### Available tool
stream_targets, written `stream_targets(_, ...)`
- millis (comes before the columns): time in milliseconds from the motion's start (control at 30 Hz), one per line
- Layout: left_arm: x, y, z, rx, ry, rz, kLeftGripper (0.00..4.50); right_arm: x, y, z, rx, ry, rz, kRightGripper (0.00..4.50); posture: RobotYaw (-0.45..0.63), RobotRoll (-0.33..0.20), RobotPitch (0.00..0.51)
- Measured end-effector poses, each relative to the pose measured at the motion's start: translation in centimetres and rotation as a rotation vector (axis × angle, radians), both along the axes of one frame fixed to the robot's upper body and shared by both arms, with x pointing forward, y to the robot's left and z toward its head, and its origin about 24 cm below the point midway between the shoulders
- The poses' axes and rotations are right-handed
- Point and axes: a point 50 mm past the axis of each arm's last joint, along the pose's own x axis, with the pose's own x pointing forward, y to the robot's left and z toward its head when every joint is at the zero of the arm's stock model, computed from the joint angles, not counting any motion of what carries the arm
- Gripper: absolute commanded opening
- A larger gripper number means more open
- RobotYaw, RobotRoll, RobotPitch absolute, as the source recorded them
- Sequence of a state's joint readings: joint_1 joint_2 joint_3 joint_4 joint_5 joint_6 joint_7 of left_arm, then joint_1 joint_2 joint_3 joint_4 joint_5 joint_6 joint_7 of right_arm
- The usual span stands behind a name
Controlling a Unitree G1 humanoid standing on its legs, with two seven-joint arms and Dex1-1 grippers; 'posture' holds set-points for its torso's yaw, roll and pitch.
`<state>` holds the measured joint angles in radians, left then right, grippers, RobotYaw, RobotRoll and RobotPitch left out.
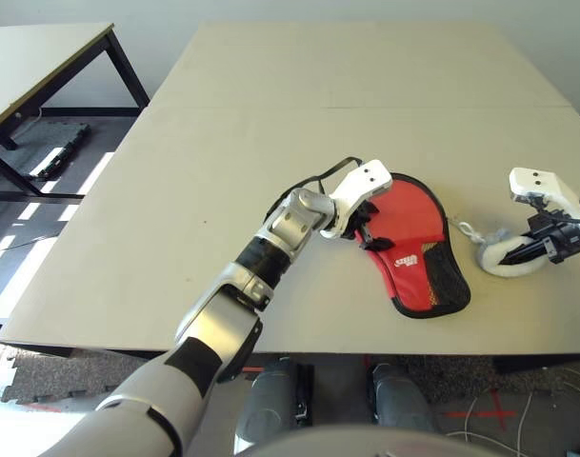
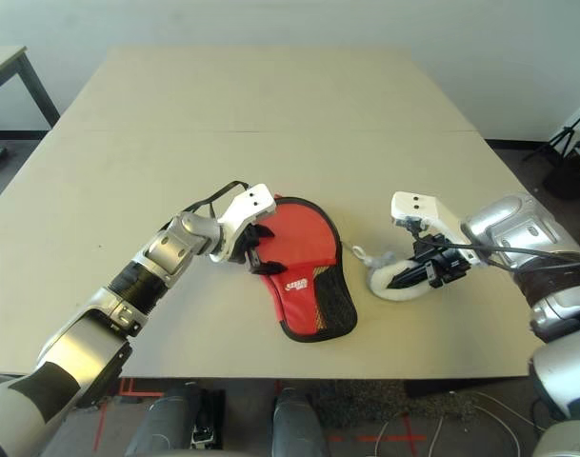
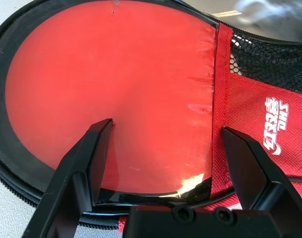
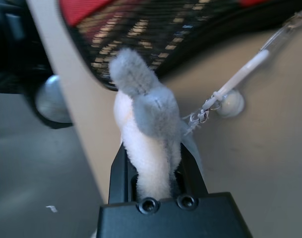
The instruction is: Store the ping-pong paddle in its case and zip it.
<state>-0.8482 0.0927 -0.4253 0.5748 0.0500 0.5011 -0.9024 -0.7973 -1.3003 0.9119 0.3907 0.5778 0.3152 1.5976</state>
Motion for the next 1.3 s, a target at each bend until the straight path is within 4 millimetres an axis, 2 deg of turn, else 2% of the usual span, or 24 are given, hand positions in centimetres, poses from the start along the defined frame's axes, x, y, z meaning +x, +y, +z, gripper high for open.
stream_targets(167,0.1,0.0,-0.1,0.003,-0.002,0.005,4.5,-1.2,0.9,0.4,0.043,0.05,0.03,0.17,-0.11,0.0,0.098)
stream_targets(267,0.2,0.1,-0.2,0.001,-0.002,0.012,4.5,-1.9,1.4,-0.3,0.054,0.09,0.061,0.17,-0.11,0.0,0.097)
stream_targets(400,0.3,0.3,-0.1,0.003,-0.005,0.019,4.5,-0.8,1.2,-1.0,0.038,0.056,0.042,1.52,-0.1,0.0,0.097)
stream_targets(467,0.4,0.3,0.0,0.002,-0.012,0.015,4.5,-0.5,0.6,-0.6,0.031,0.04,0.002,2.24,-0.1,0.0,0.097)
stream_targets(533,0.4,0.6,0.2,0.005,-0.022,0.01,4.5,0.0,0.1,0.5,0.044,0.021,-0.053,2.83,-0.1,0.0,0.098)
stream_targets(633,0.5,1.5,1.3,0.014,-0.045,-0.004,4.5,0.8,-1.3,3.3,0.051,-0.067,-0.143,3.78,-0.1,0.0,0.099)
stream_targets(700,0.4,2.4,1.8,0.02,-0.044,-0.001,4.5,0.9,-2.3,3.8,0.047,-0.084,-0.204,4.46,-0.1,0.0,0.1)
stream_targets(767,0.2,3.2,2.6,0.006,-0.048,-0.003,4.5,1.2,-3.0,3.9,0.061,-0.096,-0.258,4.49,-0.1,0.0,0.1)
stream_targets(900,-0.5,4.2,6.3,-0.127,-0.091,-0.008,4.5,2.6,-3.7,3.9,0.138,-0.161,-0.358,4.49,-0.09,0.0,0.097)
stream_targets(1000,-0.7,5.4,8.3,-0.221,-0.124,0.025,4.5,4.4,-3.7,3.6,0.233,-0.282,-0.456,4.49,-0.09,0.0,0.096)
stream_targets(1067,-0.5,6.9,9.3,-0.285,-0.151,0.1,4.5,5.7,-3.7,3.3,0.296,-0.406,-0.578,4.49,-0.08,0.0,0.092)
stream_targets(1300,0.9,12.4,9.6,-0.442,-0.247,0.481,4.5,7.6,-5.3,3.6,0.386,-0.769,-0.939,4.49,-0.05,0.0,0.091)
